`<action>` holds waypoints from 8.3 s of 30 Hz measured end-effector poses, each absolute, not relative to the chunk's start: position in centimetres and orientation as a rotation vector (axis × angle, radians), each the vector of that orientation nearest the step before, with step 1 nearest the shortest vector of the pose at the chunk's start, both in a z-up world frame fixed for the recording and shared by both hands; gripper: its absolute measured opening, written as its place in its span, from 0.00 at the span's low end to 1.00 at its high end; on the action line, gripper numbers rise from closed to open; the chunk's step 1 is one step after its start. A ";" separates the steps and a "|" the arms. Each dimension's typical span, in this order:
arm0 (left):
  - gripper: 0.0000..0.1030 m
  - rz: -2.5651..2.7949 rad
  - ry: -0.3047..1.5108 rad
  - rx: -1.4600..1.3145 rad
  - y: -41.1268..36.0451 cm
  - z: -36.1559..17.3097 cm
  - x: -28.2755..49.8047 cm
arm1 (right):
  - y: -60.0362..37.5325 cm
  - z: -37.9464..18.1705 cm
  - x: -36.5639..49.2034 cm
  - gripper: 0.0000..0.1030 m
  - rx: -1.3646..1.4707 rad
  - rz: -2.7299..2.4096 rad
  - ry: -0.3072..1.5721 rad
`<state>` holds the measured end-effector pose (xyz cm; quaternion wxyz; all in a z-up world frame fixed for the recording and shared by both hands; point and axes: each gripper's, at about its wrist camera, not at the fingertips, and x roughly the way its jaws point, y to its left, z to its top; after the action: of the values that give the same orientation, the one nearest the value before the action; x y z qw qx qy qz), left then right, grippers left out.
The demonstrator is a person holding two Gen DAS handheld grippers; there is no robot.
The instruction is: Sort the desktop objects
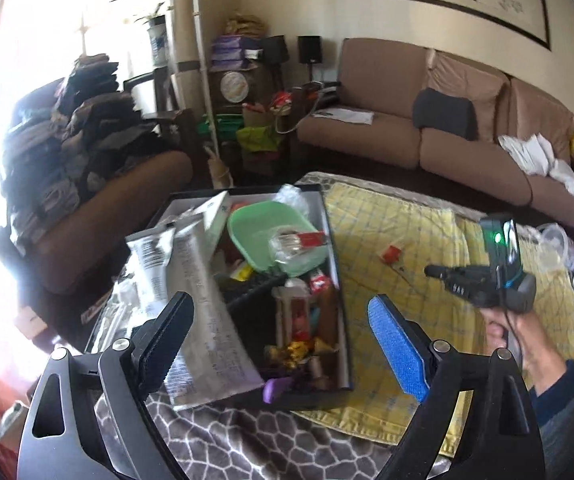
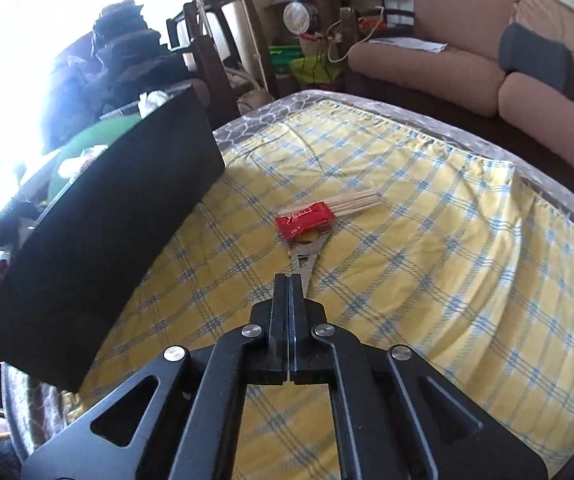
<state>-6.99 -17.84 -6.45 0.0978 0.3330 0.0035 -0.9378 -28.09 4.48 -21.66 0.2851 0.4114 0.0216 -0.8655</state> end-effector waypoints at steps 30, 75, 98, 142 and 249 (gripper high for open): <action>0.87 -2.528 0.211 1.409 -3.9 -26.8 -33.9 | 19.7 -26.6 -31.1 0.41 1.106 -2.530 -0.571; 0.21 -2.695 0.320 0.859 -16.8 -7.7 -7.1 | 16.8 -25.8 -29.7 0.71 1.089 -2.518 -0.434; 0.21 -2.617 0.503 0.834 -23.6 -7.7 -5.1 | -4.0 -26.1 -36.2 0.29 1.267 -2.486 0.245; 0.22 -2.613 0.239 1.040 -23.3 -11.1 -10.4 | -11.0 -12.0 -24.1 0.75 0.893 -1.978 -0.095; 0.94 -2.719 0.044 1.331 -3.6 -21.6 -31.9 | 28.7 -24.1 -19.6 0.01 0.706 -2.769 -0.716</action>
<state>-31.94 -3.59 -21.61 0.0569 0.4389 0.0144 -0.8966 -19.61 28.73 -24.07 0.0977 0.2386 -0.2419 -0.9354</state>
